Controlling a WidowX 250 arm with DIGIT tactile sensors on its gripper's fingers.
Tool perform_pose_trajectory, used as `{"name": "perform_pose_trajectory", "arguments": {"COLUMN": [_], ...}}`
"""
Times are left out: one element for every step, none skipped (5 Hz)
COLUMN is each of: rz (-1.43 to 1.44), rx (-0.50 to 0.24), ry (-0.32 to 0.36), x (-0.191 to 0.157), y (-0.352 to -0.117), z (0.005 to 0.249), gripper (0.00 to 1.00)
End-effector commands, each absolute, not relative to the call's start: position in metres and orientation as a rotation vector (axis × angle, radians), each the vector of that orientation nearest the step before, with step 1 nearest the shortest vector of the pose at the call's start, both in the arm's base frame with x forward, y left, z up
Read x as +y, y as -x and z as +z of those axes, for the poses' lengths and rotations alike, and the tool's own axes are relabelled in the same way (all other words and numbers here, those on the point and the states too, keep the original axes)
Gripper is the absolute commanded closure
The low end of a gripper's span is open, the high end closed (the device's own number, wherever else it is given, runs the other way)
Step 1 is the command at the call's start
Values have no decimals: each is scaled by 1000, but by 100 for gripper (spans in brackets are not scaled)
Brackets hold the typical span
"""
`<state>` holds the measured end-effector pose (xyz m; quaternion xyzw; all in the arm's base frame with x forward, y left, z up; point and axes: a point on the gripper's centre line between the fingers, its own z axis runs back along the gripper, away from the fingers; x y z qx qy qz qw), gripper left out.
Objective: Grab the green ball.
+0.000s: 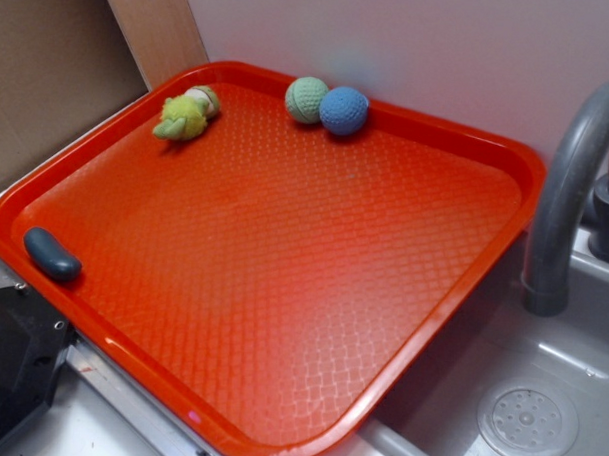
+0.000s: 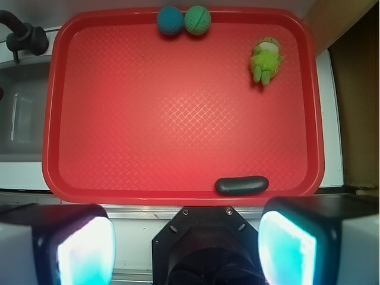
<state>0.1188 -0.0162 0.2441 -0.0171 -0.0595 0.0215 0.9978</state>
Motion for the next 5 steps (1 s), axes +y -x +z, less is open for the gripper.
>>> {"name": "perform_pose_trajectory", "arguments": {"rz": [43, 293, 554, 661, 701], "rx": [-119, -160, -130, -213, -277], "ry": [34, 36, 142, 192, 229], "x": [-16, -3, 11, 18, 36], "y": [-119, -167, -212, -246, -282], "z": [244, 213, 174, 156, 126], "gripper": [0, 0, 0, 0, 0]}}
